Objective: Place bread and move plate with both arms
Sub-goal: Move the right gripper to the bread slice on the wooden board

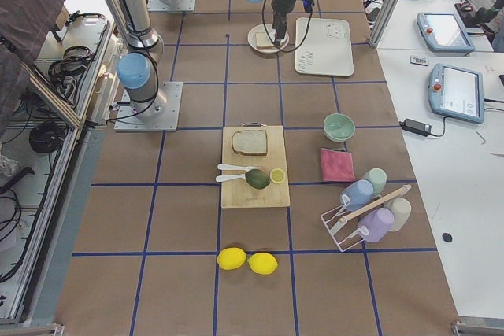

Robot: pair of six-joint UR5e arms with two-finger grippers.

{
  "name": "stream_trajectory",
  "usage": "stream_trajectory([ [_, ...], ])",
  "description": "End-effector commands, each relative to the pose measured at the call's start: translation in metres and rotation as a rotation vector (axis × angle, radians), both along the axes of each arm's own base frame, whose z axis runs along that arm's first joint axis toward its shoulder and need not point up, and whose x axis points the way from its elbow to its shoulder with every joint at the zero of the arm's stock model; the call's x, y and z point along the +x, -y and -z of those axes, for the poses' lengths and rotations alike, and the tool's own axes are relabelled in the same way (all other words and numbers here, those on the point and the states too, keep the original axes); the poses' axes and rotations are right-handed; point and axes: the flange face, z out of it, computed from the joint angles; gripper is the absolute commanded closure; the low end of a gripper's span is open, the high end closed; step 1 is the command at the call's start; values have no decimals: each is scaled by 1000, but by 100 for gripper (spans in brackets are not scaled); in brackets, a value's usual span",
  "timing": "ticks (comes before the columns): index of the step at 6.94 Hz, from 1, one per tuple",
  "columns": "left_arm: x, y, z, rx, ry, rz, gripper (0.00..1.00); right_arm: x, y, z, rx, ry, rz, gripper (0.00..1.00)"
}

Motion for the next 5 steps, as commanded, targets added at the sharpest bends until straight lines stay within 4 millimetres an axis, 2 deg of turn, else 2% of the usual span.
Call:
stream_trajectory([
  [1, 0, -1, 2, 5, 3, 0, 0, -60, -8, 57, 37, -141, 39, 12],
  [2, 0, 1, 4, 9, 0, 0, 0, -73, -11, 87, -29, -211, 34, 12],
  [3, 0, 1, 4, 8, 2, 0, 0, -89, -23, 120, -52, -200, -59, 9],
  [4, 0, -1, 2, 6, 5, 0, 0, -118, -39, 146, -104, -213, -28, 9],
  [5, 0, 0, 3, 6, 3, 0, 0, -122, -58, 177, -103, -215, -11, 11],
])
